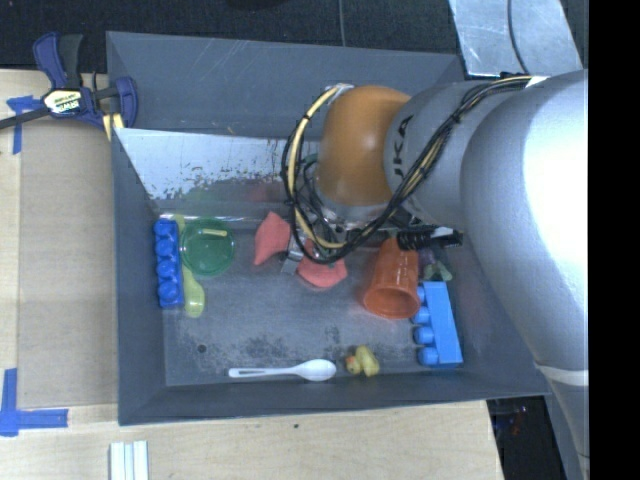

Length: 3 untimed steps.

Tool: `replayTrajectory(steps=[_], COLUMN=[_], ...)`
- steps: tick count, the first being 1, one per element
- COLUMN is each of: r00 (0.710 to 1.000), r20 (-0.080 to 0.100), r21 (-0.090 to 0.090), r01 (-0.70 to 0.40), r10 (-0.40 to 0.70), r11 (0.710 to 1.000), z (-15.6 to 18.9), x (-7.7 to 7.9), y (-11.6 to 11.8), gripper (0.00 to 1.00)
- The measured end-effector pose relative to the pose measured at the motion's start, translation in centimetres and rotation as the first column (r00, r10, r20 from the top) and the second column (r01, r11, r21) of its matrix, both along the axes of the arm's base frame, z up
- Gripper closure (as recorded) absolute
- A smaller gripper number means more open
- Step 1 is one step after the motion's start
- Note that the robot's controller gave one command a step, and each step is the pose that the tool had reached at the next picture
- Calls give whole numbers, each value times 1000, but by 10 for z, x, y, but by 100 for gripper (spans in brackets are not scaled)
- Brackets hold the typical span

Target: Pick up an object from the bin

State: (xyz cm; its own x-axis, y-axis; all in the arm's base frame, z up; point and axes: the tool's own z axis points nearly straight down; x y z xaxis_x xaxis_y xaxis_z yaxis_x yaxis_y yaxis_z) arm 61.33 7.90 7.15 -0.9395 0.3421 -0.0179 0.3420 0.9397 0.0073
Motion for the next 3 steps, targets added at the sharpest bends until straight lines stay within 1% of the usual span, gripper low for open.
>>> replayTrajectory(steps=[1,2,3], r00=[1000,1000,994], r20=[0,-13,5], r21=[0,-2,-3], r01=[0,-6,-108], r10=[0,6,108], r11=[1000,1000,994], z=[0,25,37], x=[0,-5,3], y=[0,-2,-25], gripper=[100,100,100])
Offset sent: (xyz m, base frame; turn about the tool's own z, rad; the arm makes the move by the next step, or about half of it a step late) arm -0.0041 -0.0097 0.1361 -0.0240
